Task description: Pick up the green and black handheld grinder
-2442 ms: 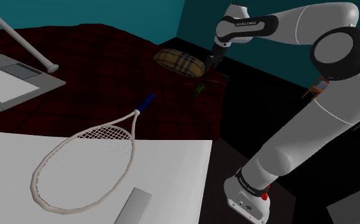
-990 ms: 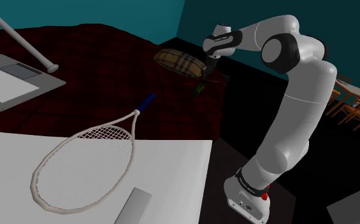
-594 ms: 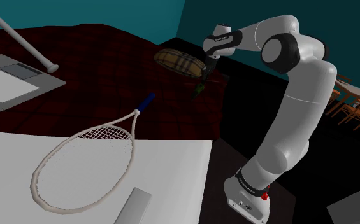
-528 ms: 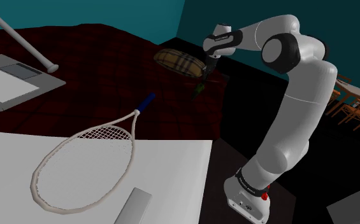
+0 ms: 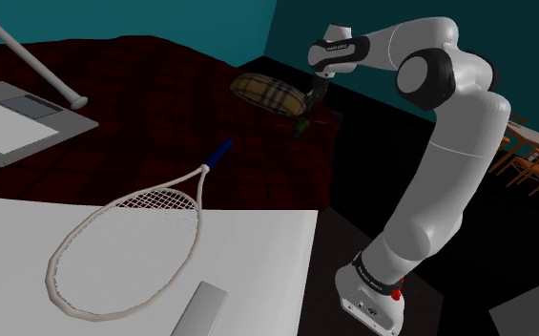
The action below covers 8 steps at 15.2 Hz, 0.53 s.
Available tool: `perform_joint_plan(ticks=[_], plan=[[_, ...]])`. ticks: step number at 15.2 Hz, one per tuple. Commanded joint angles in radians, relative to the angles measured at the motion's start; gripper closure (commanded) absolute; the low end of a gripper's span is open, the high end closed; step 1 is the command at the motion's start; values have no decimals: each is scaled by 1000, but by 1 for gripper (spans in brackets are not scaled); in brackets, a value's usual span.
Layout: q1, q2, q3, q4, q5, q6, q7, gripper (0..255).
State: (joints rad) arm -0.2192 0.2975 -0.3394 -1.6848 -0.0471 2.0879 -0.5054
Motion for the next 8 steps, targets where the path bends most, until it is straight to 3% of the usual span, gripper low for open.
perform_joint_plan(ticks=[1,8], plan=[[0,-7,-1,20,-1,-26,-2,255],[0,-19,-2,73,-3,-91,-6,255]])
